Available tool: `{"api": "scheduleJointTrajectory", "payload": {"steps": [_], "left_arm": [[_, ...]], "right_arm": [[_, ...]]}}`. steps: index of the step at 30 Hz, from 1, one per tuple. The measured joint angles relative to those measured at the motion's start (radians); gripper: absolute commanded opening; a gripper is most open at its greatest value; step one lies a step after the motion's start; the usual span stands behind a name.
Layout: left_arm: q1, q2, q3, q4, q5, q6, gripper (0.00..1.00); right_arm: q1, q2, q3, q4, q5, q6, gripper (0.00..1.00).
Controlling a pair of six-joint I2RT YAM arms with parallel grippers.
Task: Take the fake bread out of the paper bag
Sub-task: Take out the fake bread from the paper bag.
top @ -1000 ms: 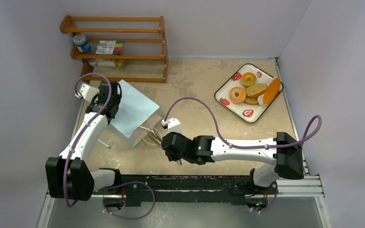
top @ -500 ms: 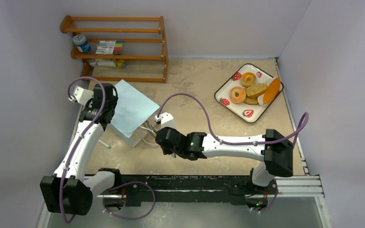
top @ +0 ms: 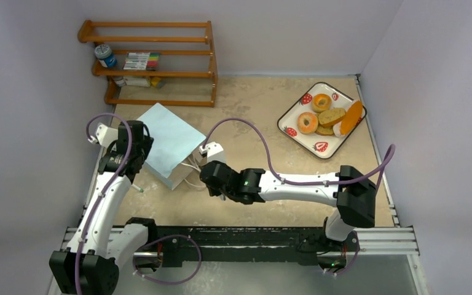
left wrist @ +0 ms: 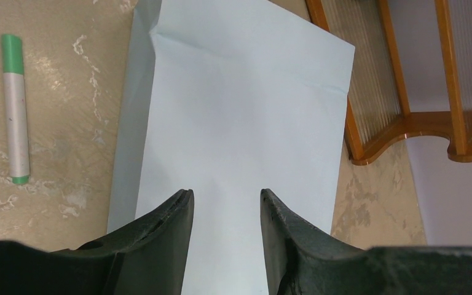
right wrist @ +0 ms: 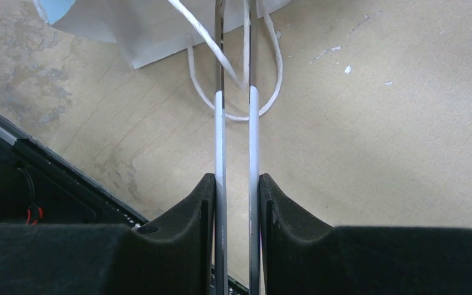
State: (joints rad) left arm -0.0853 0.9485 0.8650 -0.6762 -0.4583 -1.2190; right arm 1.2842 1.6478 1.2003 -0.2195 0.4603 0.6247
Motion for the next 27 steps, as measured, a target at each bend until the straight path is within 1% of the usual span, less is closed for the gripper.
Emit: {"api": "scheduleJointTrajectory", "payload": {"steps": [6, 11, 14, 18, 27], "left_arm": [[0.000, -0.038, -0.011, -0.023, 0.046, 0.002, 0.44], [0.000, -0.069, -0.011, -0.044, 0.063, 0.009, 0.44], [0.000, -0.077, -0.011, -0.051, 0.071, 0.010, 0.44], [0.000, -0.078, -0.011, -0.053, 0.080, 0.010, 0.44], [0.000, -0.088, -0.011, -0.060, 0.084, 0.010, 0.44]], "right_arm": [[0.000, -0.012, -0.019, -0.007, 0.010, 0.022, 0.27], [0.006, -0.096, -0.115, -0.023, 0.013, 0.064, 0.27], [0.018, -0.126, -0.137, -0.036, 0.019, 0.091, 0.27], [0.063, -0.151, -0.148, -0.057, 0.022, 0.136, 0.27], [0.201, -0.153, -0.152, -0.131, 0.025, 0.245, 0.26]]}}
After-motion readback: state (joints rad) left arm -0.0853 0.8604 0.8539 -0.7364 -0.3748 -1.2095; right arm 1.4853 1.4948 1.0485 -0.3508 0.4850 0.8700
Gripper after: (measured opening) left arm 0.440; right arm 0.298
